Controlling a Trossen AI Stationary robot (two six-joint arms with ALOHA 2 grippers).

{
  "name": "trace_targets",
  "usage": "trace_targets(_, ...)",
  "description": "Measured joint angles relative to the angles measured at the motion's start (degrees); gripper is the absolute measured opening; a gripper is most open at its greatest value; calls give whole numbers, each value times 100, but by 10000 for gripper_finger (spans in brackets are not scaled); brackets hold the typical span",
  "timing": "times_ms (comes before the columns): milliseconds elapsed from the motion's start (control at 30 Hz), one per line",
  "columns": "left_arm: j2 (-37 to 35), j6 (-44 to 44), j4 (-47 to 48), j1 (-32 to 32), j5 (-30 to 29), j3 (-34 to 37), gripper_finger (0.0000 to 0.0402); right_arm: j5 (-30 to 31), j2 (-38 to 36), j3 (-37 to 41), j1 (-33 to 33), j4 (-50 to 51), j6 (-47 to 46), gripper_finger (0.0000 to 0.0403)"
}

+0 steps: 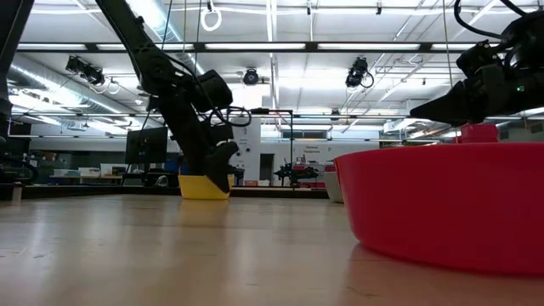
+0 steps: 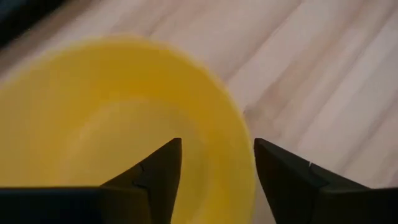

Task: Nest bowls inside each other
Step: Stack the yellow bowl on the blue bowl

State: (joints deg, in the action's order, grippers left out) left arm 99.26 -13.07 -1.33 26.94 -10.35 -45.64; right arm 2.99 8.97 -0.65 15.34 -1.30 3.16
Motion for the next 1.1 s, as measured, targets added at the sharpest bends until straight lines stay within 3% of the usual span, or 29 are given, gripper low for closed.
trace_targets(133,23,168,-34,-60,-134,-6,152,-2,4,-2,2,-13,-15,11)
trace_targets(267,20,459,-44,-213,-371,-6,47,-2,4,-2,1,-15,-15,12)
trace_targets(333,20,637,-207,-354,-643,-6,16,0,4,-2,2,-13,-15,11)
trace_targets(567,20,1075,-1372,-824,-718,-6,6,-2,4,-2,0,24,-15,11)
trace_targets(900,20,1450,-3603,-1064,578,-13,6,-2,4,-2,2,26,-15,11)
trace_targets(1100,179,1507,-3773,-935,1150,-456,6,-5,4,-2,2,24,-144,11)
